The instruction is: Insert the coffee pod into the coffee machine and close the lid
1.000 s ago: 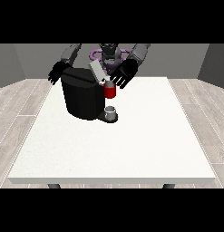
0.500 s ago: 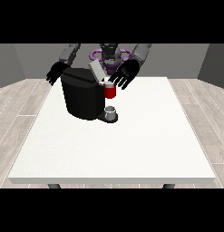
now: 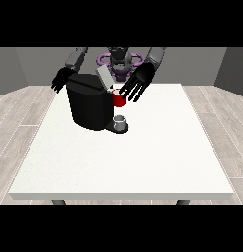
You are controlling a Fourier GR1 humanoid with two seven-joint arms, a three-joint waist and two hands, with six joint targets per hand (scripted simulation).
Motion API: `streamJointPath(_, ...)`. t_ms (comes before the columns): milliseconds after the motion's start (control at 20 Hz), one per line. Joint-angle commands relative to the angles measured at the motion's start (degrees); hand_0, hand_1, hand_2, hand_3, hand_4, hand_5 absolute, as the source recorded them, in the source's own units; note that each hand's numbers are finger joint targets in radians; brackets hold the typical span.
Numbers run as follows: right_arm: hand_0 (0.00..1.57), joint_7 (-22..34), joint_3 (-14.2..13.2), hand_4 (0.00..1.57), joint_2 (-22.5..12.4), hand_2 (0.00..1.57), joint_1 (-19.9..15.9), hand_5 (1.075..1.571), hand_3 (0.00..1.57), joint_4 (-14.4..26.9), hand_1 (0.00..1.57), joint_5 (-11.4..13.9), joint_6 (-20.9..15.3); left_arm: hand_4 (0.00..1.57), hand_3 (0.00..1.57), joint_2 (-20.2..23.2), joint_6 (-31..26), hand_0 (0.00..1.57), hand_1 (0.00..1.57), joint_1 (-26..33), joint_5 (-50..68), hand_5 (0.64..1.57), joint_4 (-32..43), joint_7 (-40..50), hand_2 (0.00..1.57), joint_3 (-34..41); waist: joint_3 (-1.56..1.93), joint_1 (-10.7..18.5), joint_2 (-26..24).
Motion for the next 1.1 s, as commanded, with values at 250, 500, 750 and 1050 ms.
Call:
streamJointPath(250,0.0,-0.97,-0.32,0.39,-0.33,0.0,2.18,1.571,0.0,2.72,0.0,-0.17,0.73,0.0,0.0,-4.29,0.65,0.0,0.0,2.69,-0.66,1.571,-1.26,1.79,0.0,-0.46,-0.01,1.71,-3.45)
streamJointPath(500,0.0,-0.9,-1.23,0.41,-0.14,0.0,3.75,1.571,0.0,2.3,0.0,-0.45,-0.59,0.0,0.0,-3.07,-0.59,0.0,0.0,4.77,-0.7,1.571,-2.16,0.82,0.0,-0.09,-0.01,3.2,-6.58)
streamJointPath(750,0.0,-1.35,-4.53,0.38,-1.78,0.0,6.09,1.571,0.0,5.82,0.0,-2.06,-0.37,0.0,0.0,-9.95,-1.17,0.0,0.0,9.27,7.45,1.571,-3.61,1.34,0.0,5.3,-0.03,8.5,-11.8)
streamJointPath(1050,0.0,-2.86,-5.83,0.42,-1.48,0.0,10.28,1.571,0.0,6.58,0.0,-2.77,-0.71,0.24,0.0,-16.04,-2.03,0.0,0.0,14.48,19.56,1.571,-4.54,-0.45,0.0,14.5,-0.03,13.19,-18.88)
